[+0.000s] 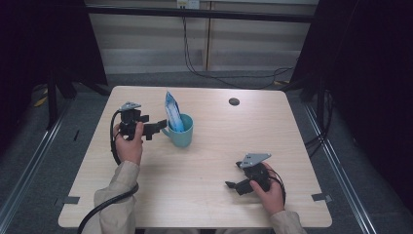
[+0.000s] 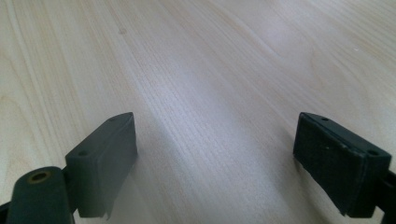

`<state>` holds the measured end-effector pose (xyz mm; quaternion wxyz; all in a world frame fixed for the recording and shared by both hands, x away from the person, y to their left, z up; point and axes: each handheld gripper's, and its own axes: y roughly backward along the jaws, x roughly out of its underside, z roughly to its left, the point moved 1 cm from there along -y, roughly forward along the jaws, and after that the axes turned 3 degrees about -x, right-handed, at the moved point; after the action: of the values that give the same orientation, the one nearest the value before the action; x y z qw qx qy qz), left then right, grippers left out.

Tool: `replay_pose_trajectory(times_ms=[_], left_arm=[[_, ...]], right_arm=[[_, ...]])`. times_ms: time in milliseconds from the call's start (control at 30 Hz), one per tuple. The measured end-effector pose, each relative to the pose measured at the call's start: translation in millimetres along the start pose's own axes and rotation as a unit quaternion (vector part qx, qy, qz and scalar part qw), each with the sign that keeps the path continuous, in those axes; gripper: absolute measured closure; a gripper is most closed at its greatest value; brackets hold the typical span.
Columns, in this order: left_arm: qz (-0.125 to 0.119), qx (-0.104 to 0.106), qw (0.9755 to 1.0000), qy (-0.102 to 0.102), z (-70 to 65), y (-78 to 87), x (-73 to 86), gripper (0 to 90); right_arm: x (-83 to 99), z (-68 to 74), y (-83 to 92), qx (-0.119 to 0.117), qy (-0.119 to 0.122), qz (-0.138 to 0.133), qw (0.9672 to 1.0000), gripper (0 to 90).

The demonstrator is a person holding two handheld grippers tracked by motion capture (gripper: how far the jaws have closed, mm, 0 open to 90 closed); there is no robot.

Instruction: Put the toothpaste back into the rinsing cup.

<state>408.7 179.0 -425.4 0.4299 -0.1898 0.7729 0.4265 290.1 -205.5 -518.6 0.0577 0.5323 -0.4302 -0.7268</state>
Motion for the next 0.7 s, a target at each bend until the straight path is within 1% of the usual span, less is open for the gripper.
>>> replay_pose_trajectory(times_ms=[233,333,400,433,467,533,633,667,700], left_arm=[[0.009,-0.003,0.9999,-0.007,0.8,6.1,9.1,15.9],[0.008,0.000,0.9999,-0.005,0.6,8.3,13.4,15.9],[0.012,0.002,0.9999,-0.004,0.9,8.3,17.1,15.9],[0.013,0.000,0.9999,-0.003,1.0,8.6,19.1,15.9],[0.013,0.002,0.9999,0.000,1.5,9.3,22.9,16.0],[0.014,0.002,0.9999,-0.002,1.5,10.1,24.8,16.0],[0.013,0.010,0.9999,-0.003,-0.3,11.5,31.0,16.0],[0.012,0.015,0.9998,-0.003,-1.4,12.4,35.8,16.0],[0.012,0.015,0.9998,-0.003,-1.4,12.4,35.8,16.0]], right_arm=[[0.0,-0.1,-0.1,0.000,0.001,-0.001,1.0000,12.9],[0.0,0.0,-0.1,0.000,0.000,0.000,1.0000,12.8],[0.0,0.0,-0.1,0.000,0.000,-0.001,1.0000,12.8],[0.0,0.0,-0.1,0.000,0.000,-0.001,1.0000,12.8],[0.0,0.0,-0.1,0.000,0.000,-0.001,1.0000,12.8],[0.0,0.0,-0.1,0.000,0.000,-0.001,1.0000,12.9],[0.0,0.0,-0.1,0.000,0.000,-0.001,1.0000,12.8],[0.0,0.0,-0.1,0.000,0.000,0.000,1.0000,12.8],[0.0,0.0,-0.1,0.000,0.000,0.000,1.0000,12.8]])
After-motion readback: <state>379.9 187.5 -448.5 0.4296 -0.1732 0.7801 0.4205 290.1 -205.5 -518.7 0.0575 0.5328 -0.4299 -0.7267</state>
